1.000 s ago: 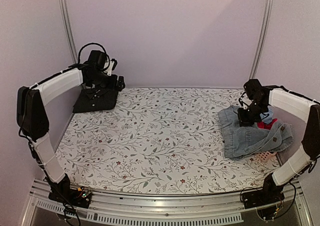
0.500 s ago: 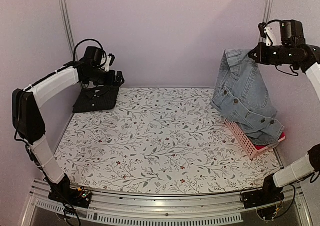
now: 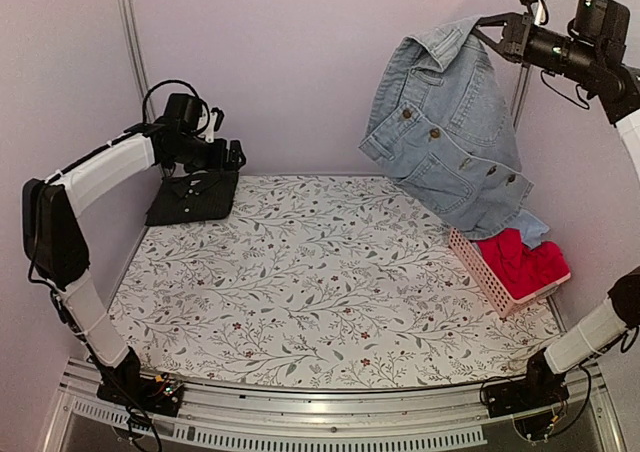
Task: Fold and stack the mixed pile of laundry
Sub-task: Place the crumpled skirt at the center of the board.
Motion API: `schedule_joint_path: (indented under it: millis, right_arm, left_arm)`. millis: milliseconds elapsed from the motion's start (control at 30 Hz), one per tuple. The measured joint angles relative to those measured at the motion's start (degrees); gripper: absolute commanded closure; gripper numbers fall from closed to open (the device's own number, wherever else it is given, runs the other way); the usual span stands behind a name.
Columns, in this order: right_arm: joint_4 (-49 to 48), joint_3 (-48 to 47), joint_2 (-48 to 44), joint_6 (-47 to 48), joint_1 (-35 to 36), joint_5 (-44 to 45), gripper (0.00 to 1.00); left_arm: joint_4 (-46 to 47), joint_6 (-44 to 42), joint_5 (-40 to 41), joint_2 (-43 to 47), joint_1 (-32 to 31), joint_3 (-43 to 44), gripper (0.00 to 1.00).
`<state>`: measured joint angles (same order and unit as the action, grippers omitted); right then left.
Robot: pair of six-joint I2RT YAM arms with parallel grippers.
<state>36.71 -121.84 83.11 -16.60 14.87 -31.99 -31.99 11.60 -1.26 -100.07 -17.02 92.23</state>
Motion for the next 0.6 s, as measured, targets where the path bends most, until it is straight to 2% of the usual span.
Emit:
schedule_joint_path:
  millis: [200, 300, 433, 533, 567, 600]
  right_arm:
    - [-11.56, 0.42, 9.25, -5.84, 15.67, -6.14, 1.00]
    - [-14.23, -5.16, 18.86, -8.13, 21.44, -8.96, 1.00]
    - [-17.81, -10.71, 28.55, -11.34, 24.52, -12.28, 1.00]
    - [-20.09, -6.27, 28.22, -12.52, 23.89, -12.22, 1.00]
    - [-21.99, -2.16, 26.47, -12.90, 23.02, -11.54, 0.95]
    - [-24.30, 4.26, 23.50, -13.51, 21.46, -10.60, 0.79]
  left_arm:
    - [2.40, 5.73, -5.66, 2.99, 7.63, -4.96, 0.00]
    - [3.93, 8.09, -7.98, 5.70, 11.89, -9.01, 0.00]
    - [4.44, 9.05, -10.05, 8.68, 13.51, -11.67, 0.00]
    - [4.66, 8.98, -11.06, 10.34, 13.27, -12.46, 0.00]
    - [4.68, 8.94, -11.32, 10.95, 13.27, -12.74, 0.00]
    - [4.72, 8.76, -11.45, 11.43, 13.27, -13.16, 0.00]
